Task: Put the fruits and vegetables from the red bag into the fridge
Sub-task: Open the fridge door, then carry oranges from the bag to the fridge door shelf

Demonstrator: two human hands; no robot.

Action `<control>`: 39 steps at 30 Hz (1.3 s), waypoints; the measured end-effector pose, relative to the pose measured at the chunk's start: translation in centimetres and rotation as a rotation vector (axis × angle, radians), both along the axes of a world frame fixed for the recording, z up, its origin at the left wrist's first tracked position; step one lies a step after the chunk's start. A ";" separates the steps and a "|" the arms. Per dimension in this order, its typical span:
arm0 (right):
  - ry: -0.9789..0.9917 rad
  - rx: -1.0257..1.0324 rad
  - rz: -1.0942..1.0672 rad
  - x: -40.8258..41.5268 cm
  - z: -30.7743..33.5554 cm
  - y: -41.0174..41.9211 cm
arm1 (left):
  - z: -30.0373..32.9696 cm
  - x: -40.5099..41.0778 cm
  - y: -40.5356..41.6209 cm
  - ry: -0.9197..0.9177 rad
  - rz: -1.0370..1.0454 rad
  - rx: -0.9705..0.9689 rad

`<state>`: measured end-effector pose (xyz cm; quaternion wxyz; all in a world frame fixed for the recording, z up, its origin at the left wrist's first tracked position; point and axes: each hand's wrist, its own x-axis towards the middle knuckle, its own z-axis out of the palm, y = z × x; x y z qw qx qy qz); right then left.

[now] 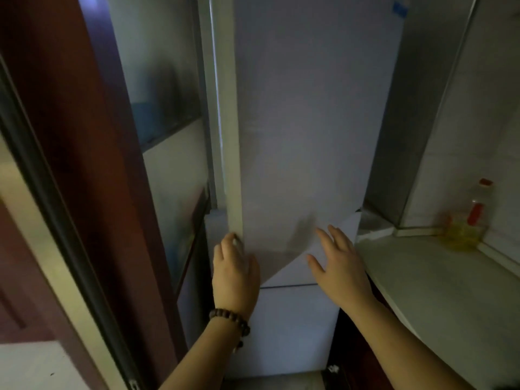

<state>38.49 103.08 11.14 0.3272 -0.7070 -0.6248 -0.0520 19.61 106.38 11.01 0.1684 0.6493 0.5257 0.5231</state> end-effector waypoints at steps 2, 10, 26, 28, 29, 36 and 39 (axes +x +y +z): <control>0.020 -0.005 -0.003 0.3 -0.1 -3.7 | -0.3 1.2 -3.5 0.019 -0.053 0.025; 0.204 0.059 0.021 2.0 1.3 -15.8 | -0.6 7.3 -15.3 0.200 -0.358 0.072; 0.510 0.252 -0.524 16.4 3.9 -21.6 | 1.0 13.9 -16.0 0.615 -0.532 0.121; 0.541 0.263 -0.583 17.4 4.3 -21.6 | 1.1 14.6 -15.3 0.631 -0.543 0.123; 0.546 0.288 -0.611 17.6 4.3 -21.7 | 1.2 15.0 -14.9 0.636 -0.545 0.126; -0.221 0.229 -0.439 11.3 2.4 -18.0 | 0.3 16.6 -12.4 0.677 -0.571 0.088; -0.183 0.049 -0.466 12.2 1.1 -16.4 | -0.1 16.9 -11.8 0.693 -0.584 0.062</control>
